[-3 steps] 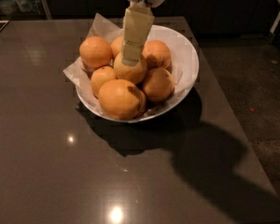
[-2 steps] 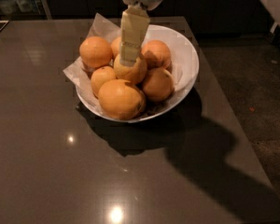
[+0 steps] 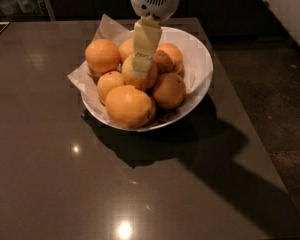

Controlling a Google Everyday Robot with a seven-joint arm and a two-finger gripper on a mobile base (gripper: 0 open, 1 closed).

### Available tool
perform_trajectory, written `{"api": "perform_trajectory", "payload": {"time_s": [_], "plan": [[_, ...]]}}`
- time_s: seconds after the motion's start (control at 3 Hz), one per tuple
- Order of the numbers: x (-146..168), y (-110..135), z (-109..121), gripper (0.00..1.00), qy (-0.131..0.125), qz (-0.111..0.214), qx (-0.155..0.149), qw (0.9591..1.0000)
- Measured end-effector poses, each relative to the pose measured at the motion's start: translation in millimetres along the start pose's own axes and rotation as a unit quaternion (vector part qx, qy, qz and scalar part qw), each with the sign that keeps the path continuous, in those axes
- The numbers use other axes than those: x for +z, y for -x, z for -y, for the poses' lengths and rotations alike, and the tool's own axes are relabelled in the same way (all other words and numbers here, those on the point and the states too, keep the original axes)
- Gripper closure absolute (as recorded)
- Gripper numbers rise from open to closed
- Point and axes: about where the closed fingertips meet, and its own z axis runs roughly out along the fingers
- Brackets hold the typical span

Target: Pick orange from white bowl

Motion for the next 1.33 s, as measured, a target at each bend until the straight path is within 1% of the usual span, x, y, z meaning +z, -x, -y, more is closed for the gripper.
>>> {"api": "perform_trajectory", "payload": {"time_s": [0.33, 0.67, 1.0, 1.33], "plan": [[5.0, -5.0, -0.4, 0.20, 0.004, -0.004, 0.005, 1.0000], [10.5, -7.0, -2.5, 0.29, 0.008, -0.012, 0.004, 0.9999], [14.7, -7.6, -4.1, 0.34, 0.011, -0.016, 0.002, 0.9998], [17.1, -7.5, -4.4, 0.30, 0.011, -0.021, -0.001, 0.9997]]}}
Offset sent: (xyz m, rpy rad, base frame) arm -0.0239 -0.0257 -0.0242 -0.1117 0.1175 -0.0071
